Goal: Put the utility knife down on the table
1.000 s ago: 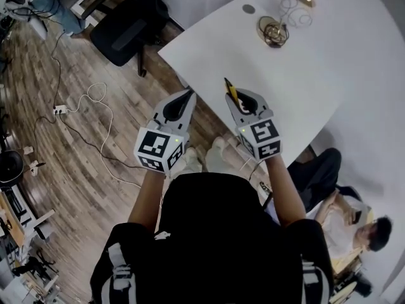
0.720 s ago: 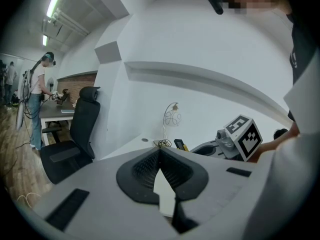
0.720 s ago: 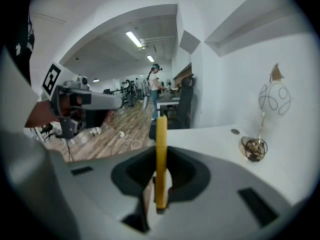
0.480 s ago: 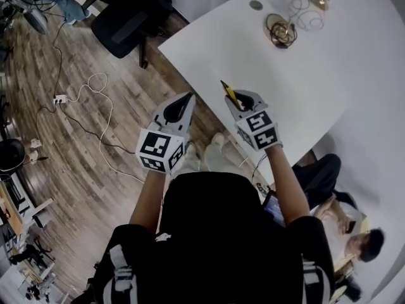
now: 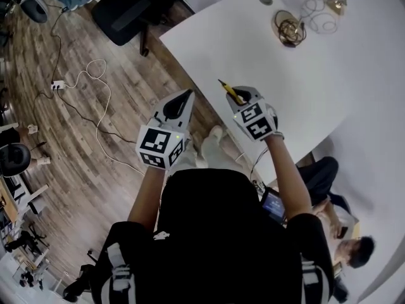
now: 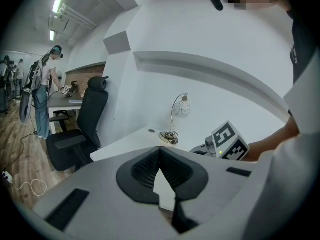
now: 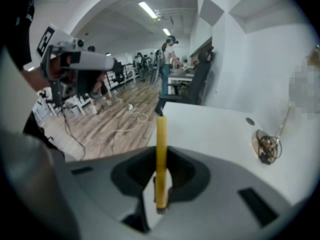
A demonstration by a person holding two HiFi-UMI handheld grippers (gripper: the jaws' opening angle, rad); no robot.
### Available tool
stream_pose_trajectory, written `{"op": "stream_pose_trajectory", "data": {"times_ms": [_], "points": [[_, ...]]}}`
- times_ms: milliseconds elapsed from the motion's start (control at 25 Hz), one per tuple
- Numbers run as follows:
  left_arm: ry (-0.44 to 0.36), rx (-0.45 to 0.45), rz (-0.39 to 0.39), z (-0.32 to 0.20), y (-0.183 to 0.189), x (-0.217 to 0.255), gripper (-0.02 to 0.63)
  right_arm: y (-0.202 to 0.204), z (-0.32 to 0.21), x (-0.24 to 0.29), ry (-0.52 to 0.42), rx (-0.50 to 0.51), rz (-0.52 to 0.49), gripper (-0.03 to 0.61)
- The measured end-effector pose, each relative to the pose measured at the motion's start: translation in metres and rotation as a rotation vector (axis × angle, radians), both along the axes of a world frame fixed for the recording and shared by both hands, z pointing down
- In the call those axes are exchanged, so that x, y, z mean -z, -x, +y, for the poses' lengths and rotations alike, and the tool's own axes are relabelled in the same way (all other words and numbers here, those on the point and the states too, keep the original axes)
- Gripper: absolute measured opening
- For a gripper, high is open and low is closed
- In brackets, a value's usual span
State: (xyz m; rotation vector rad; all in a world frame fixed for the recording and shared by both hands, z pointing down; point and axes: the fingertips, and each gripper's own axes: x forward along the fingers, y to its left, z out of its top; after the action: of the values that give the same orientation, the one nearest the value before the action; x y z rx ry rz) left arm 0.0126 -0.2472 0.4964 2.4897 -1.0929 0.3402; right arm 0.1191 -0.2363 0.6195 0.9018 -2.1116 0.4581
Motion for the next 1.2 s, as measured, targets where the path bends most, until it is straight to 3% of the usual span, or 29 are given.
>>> {"op": "stream_pose_trajectory", "data": {"times_ms": [480,1200], "points": [[0.046,0.022,-0.022,-0.001,0.009,-0.022,0.02,-0.025,-0.023,-0.057,0.085,0.096,0.241,0.081],[0.101,0.068,-0.044,-0.004,0.022,-0.047,0.02,-0.044,-0.038,-0.108,0.116,0.154,0.42,0.081]]}}
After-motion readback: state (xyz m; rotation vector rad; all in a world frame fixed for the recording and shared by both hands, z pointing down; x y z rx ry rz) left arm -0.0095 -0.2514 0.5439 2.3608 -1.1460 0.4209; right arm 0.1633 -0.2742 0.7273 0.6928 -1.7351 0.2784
